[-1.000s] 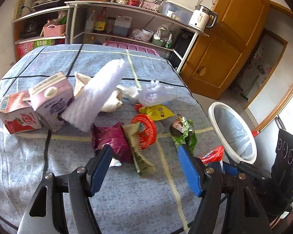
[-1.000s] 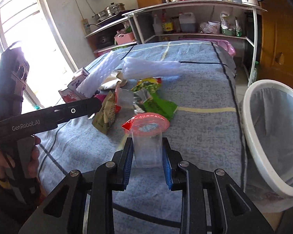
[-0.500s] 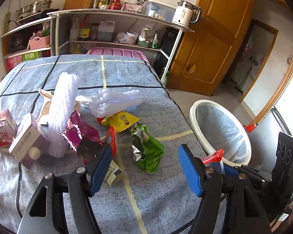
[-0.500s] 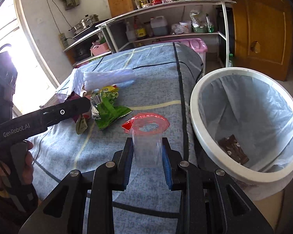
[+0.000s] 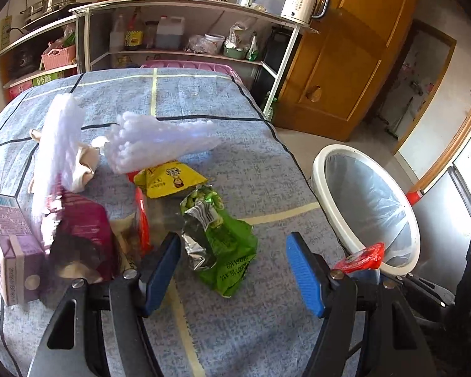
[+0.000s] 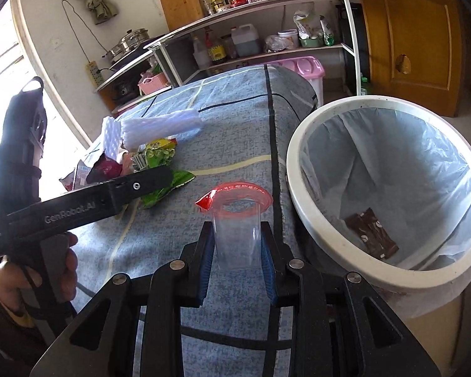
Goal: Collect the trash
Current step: 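Grasp the green chip bag with the left gripper while the right gripper holds the cup, then carry the green bag and the clear cup over the white bin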
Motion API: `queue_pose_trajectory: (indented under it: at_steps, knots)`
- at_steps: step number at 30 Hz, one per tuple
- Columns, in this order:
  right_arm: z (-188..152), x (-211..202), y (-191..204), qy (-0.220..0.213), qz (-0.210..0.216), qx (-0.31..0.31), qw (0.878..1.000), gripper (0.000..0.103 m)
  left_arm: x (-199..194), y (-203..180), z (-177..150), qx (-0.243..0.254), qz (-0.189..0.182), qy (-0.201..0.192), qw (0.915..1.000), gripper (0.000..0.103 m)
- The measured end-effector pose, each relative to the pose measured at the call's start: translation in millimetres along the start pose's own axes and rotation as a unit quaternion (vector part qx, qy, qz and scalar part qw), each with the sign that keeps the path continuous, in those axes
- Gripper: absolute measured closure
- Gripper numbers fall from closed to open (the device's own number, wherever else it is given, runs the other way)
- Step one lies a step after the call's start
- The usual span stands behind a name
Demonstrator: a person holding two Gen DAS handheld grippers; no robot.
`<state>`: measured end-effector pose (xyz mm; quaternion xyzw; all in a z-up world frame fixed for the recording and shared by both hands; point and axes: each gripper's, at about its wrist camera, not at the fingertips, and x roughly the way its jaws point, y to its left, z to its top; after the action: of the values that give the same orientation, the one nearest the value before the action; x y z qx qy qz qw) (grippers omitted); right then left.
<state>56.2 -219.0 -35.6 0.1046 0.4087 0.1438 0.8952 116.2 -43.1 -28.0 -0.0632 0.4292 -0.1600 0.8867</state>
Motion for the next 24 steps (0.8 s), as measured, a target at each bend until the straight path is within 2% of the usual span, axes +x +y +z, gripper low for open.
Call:
queue_pose_trajectory:
  at_steps: [2,6,8,13,24]
  knots:
    - [-0.4,-0.9,1.8,-0.001,0.0,-0.002,1.0,0.074,5.9,1.1,0.1,-0.005,0.009,0.007,0.9999,0.032]
    - [0.0,-0.7,2.6,-0.003,-0.001,-0.003,1.0,0.074,9.5,3.0,0.3,-0.016,0.002,0.004,0.9999,0.032]
    - [0.6,-0.9,2.0,-0.003,-0.001,-0.001,1.0,0.074,12.8,4.8,1.8,-0.022,0.007,0.007,0.9997,0.036]
    - [0.3,-2.0,0.4,-0.005,-0.001,-0.002,1.0,0.074,13.3,6.7,0.9,-0.018,0.019,0.008,0.9996,0.06]
    - [3.0,-10.5,-4.8,-0.015,-0.002,0.003,1.0,0.074,-3.8,7.0,0.9,-0.019,0.02,-0.014,0.9995,0.064]
